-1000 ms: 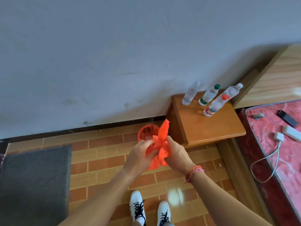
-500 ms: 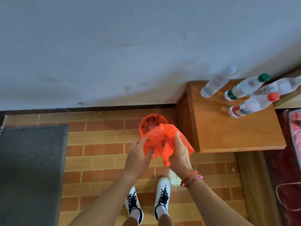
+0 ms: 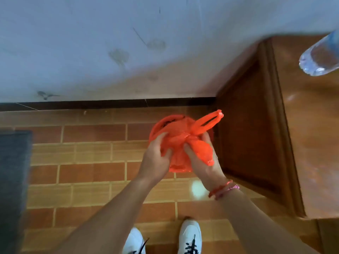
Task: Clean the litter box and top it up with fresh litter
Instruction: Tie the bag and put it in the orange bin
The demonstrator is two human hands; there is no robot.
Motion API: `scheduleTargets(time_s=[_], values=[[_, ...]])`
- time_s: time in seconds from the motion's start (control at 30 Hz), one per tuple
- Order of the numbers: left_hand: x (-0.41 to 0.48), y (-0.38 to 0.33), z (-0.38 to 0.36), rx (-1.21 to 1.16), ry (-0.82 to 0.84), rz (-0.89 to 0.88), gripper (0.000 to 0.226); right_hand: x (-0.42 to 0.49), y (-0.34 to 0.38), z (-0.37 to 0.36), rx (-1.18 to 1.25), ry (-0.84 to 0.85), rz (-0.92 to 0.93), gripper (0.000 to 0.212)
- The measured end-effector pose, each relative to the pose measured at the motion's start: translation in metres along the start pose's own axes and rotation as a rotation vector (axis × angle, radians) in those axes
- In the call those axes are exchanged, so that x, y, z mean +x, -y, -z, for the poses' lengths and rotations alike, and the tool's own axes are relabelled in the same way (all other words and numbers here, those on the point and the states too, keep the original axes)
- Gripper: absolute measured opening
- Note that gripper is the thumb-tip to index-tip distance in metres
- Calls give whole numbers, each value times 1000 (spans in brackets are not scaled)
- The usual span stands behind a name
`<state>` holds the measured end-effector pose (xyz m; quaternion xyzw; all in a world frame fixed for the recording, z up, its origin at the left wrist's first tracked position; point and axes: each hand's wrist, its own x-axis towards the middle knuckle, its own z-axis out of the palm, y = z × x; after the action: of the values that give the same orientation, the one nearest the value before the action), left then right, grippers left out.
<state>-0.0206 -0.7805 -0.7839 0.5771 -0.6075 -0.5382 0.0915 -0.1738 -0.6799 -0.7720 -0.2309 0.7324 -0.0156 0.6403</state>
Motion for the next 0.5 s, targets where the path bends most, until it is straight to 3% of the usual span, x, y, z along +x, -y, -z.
scheduleTargets(time_s=[0.07,0.1,0.13,0.17,0.2,0.27,0.33,0.5], values=[[20,25,-13,4,10,2,49,29,-16,-8,-38,-25,-66,46],[28,34,-17,12,13,-5,50,42,-6,-3,-162,31,-171,44],[36,42,-20,22,18,-11,51,49,-1,-2,-222,-16,-134,33],[43,53,-26,30,26,-11,52,65,-5,-8,-143,-92,5,15],[50,62,-31,45,41,-11,53,86,-5,-15,-148,-211,217,12],[60,77,-40,98,67,-19,54,117,-3,-22,26,-556,574,27],[69,88,-47,170,86,-35,55,129,7,-25,35,-689,729,23],[85,102,-57,429,123,-68,51,151,4,-21,-231,-734,578,38]])
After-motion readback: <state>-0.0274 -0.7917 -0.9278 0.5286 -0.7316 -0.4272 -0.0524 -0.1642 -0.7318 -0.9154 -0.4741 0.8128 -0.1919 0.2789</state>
